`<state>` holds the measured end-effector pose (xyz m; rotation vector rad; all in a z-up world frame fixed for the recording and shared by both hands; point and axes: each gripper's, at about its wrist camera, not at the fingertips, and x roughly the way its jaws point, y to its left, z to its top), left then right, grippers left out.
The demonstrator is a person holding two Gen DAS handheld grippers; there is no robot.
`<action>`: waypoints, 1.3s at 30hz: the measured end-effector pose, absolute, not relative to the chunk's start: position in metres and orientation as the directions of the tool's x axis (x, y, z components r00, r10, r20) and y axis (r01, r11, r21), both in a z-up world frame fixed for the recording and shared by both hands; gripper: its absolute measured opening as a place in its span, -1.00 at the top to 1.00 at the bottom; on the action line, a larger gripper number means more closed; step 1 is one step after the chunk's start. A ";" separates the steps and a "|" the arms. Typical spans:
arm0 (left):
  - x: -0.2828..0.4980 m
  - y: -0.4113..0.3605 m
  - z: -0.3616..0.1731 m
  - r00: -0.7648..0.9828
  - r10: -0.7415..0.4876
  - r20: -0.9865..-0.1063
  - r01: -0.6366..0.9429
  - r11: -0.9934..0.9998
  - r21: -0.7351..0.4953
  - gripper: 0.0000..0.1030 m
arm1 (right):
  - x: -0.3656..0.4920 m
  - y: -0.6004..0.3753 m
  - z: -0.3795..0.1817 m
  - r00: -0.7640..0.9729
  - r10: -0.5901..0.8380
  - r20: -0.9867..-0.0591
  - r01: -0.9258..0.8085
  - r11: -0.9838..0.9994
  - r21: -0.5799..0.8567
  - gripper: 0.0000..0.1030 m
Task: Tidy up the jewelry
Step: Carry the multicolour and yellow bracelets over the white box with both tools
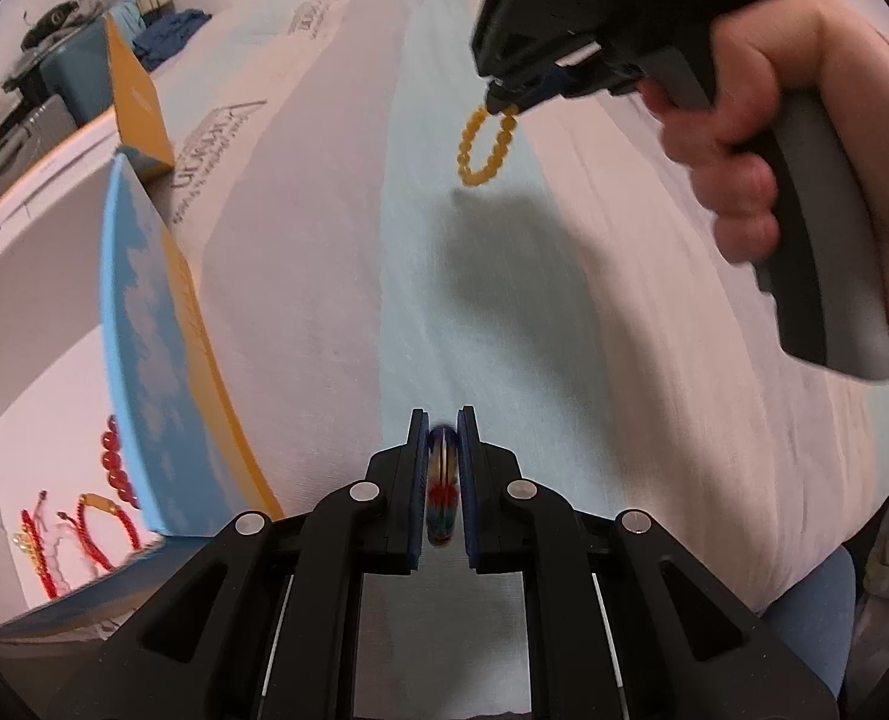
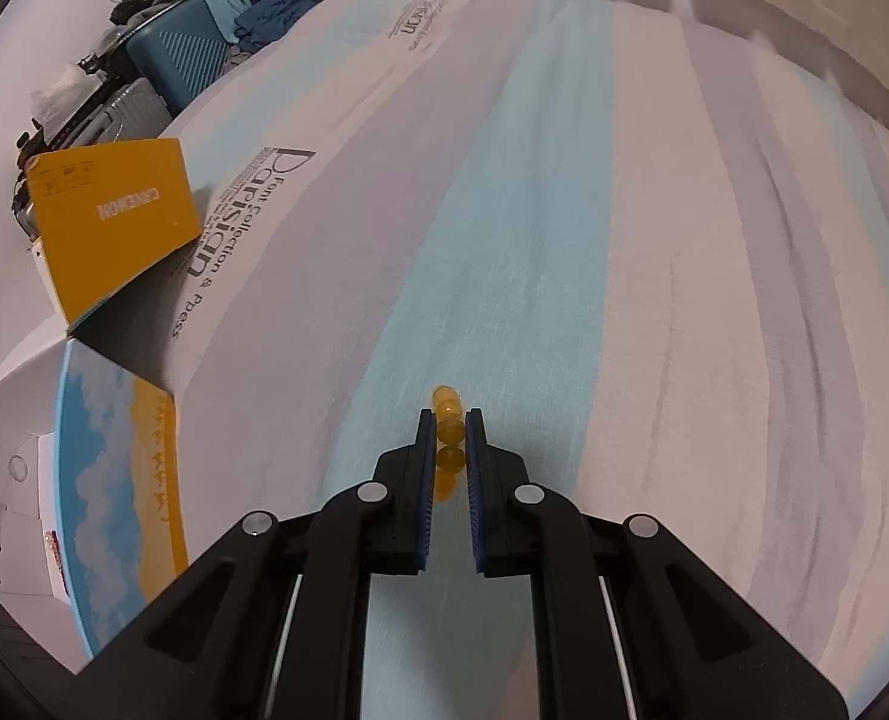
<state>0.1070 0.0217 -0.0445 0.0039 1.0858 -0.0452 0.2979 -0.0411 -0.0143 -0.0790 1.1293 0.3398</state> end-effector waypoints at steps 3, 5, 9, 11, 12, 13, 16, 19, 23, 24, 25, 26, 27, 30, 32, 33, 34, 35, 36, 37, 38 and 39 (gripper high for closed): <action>0.105 0.023 -0.040 0.473 -0.025 -0.881 0.040 0.999 -0.007 0.83 | 0.290 -0.046 -0.006 0.394 0.227 -0.891 -0.299 0.948 0.110 0.83; 0.103 0.023 -0.039 0.475 -0.025 -0.880 0.042 0.999 -0.006 0.83 | 0.284 -0.048 -0.001 0.401 0.224 -0.888 -0.298 0.949 0.105 0.83; 0.097 0.023 -0.033 0.480 -0.027 -0.877 0.050 0.999 -0.003 0.83 | 0.272 -0.053 0.008 0.416 0.213 -0.884 -0.292 0.952 0.092 0.83; 0.096 0.024 -0.029 0.486 -0.025 -0.874 0.050 0.999 -0.001 0.83 | 0.265 -0.054 0.012 0.424 0.210 -0.881 -0.291 0.953 0.087 0.83; 0.093 0.025 -0.026 0.491 -0.022 -0.871 0.051 0.999 0.004 0.83 | 0.260 -0.055 0.015 0.427 0.210 -0.879 -0.291 0.953 0.086 0.83; 0.091 0.025 -0.023 0.494 -0.018 -0.869 0.050 0.999 0.008 0.83 | 0.256 -0.056 0.018 0.431 0.209 -0.878 -0.291 0.953 0.084 0.83; 0.085 0.025 -0.012 0.506 -0.008 -0.862 0.050 0.999 0.020 0.83 | 0.244 -0.057 0.027 0.440 0.210 -0.873 -0.288 0.954 0.084 0.83; 0.082 0.029 -0.003 0.514 0.008 -0.858 0.039 0.999 0.033 0.83 | 0.231 -0.057 0.038 0.447 0.219 -0.868 -0.290 0.953 0.091 0.83; 0.076 0.036 0.007 0.525 0.021 -0.851 0.023 0.999 0.040 0.83 | 0.214 -0.055 0.052 0.460 0.237 -0.856 -0.295 0.950 0.104 0.83; 0.075 0.037 0.010 0.528 0.025 -0.849 0.021 0.999 0.042 0.83 | 0.212 -0.054 0.054 0.461 0.241 -0.854 -0.297 0.949 0.108 0.83; 0.073 0.040 0.013 0.535 0.028 -0.844 0.015 0.999 0.043 0.83 | 0.208 -0.053 0.057 0.464 0.244 -0.852 -0.301 0.948 0.108 0.83; 0.071 0.044 0.017 0.540 0.031 -0.841 0.009 0.999 0.042 0.83 | 0.204 -0.052 0.059 0.467 0.247 -0.849 -0.303 0.947 0.109 0.83; 0.070 0.045 0.019 0.543 0.032 -0.839 0.006 0.999 0.042 0.83 | 0.202 -0.051 0.061 0.469 0.250 -0.847 -0.303 0.946 0.111 0.83; 0.065 0.052 0.030 0.556 0.040 -0.830 -0.005 0.999 0.045 0.83 | 0.192 -0.047 0.068 0.472 0.258 -0.843 -0.313 0.943 0.114 0.83; 0.063 0.059 0.037 0.565 0.047 -0.823 -0.017 0.999 0.045 0.83 | 0.187 -0.045 0.072 0.474 0.261 -0.841 -0.319 0.941 0.112 0.83; 0.062 0.062 0.040 0.571 0.049 -0.820 -0.022 0.999 0.044 0.83 | 0.184 -0.042 0.074 0.477 0.263 -0.839 -0.322 0.940 0.111 0.83; 0.062 0.065 0.042 0.575 0.053 -0.816 -0.028 0.999 0.044 0.83 | 0.182 -0.040 0.076 0.478 0.266 -0.837 -0.325 0.939 0.112 0.83; 0.061 0.067 0.045 0.577 0.057 -0.815 -0.032 0.998 0.047 0.83 | 0.179 -0.038 0.078 0.480 0.271 -0.834 -0.328 0.937 0.116 0.83; 0.060 0.071 0.047 0.578 0.061 -0.813 -0.036 0.998 0.050 0.83 | 0.176 -0.035 0.080 0.480 0.276 -0.832 -0.333 0.936 0.119 0.83; 0.059 0.074 0.049 0.581 0.067 -0.811 -0.039 0.998 0.055 0.83 | 0.172 -0.032 0.081 0.482 0.279 -0.830 -0.337 0.934 0.118 0.83; 0.058 0.078 0.051 0.585 0.076 -0.808 -0.045 0.997 0.062 0.83 | 0.171 -0.030 0.083 0.483 0.283 -0.829 -0.341 0.933 0.119 0.83; 0.057 0.081 0.052 0.587 0.083 -0.805 -0.052 0.997 0.066 0.83 | 0.168 -0.027 0.084 0.483 0.288 -0.827 -0.346 0.930 0.122 0.83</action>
